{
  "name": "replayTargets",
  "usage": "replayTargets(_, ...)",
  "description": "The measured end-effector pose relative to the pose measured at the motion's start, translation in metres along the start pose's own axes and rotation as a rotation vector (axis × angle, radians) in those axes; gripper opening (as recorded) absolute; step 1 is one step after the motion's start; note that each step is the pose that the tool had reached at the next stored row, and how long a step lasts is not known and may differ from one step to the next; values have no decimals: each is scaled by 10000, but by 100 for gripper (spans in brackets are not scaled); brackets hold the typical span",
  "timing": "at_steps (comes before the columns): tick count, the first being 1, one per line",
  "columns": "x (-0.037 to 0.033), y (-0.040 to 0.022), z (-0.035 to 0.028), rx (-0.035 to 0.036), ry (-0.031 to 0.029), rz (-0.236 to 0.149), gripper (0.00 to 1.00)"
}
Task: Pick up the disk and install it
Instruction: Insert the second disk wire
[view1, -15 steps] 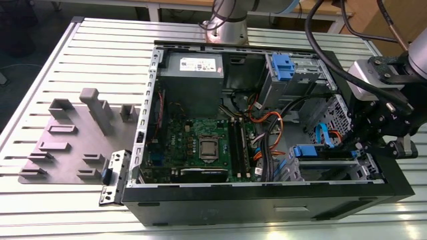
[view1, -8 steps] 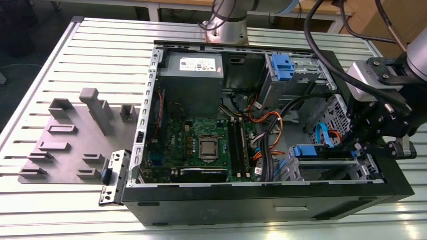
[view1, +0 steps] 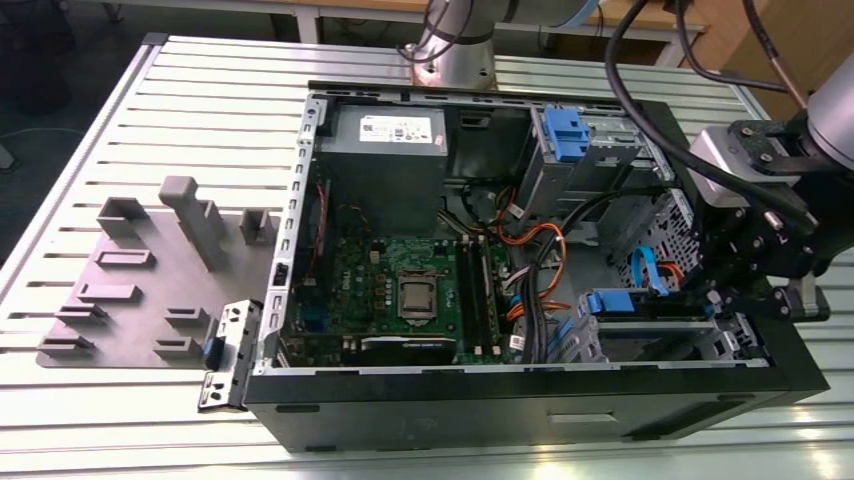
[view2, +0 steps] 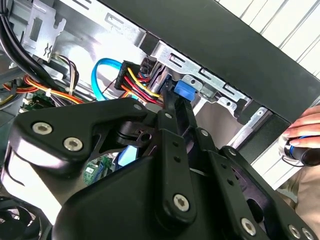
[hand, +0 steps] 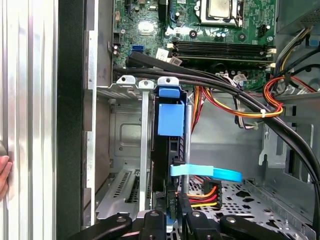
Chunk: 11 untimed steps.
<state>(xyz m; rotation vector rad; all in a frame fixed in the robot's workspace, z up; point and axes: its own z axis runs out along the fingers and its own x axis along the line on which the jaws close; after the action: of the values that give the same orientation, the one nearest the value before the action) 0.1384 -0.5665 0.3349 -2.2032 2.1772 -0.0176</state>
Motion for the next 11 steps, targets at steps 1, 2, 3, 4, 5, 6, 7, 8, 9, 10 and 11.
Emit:
replayTargets(1, 0, 1, 3, 0, 1, 0, 24)
replayTargets(2, 0, 2, 5, 0, 3, -1, 24)
replayTargets(3, 0, 2, 5, 0, 5, -2, 24)
replayTargets(4, 0, 2, 7, 0, 5, -1, 24)
replayTargets(5, -1, 2, 8, 0, 3, -1, 24)
replayTargets(6, -1, 2, 9, 0, 3, -1, 24)
replayTargets(7, -1, 2, 9, 0, 3, -1, 24)
replayTargets(8, -1, 2, 11, 0, 4, -1, 24)
replayTargets(9, -1, 2, 15, 0, 0, -1, 24)
replayTargets(10, -1, 3, 17, 0, 2, -1, 24)
replayTargets(11, -1, 3, 18, 0, 4, -1, 24)
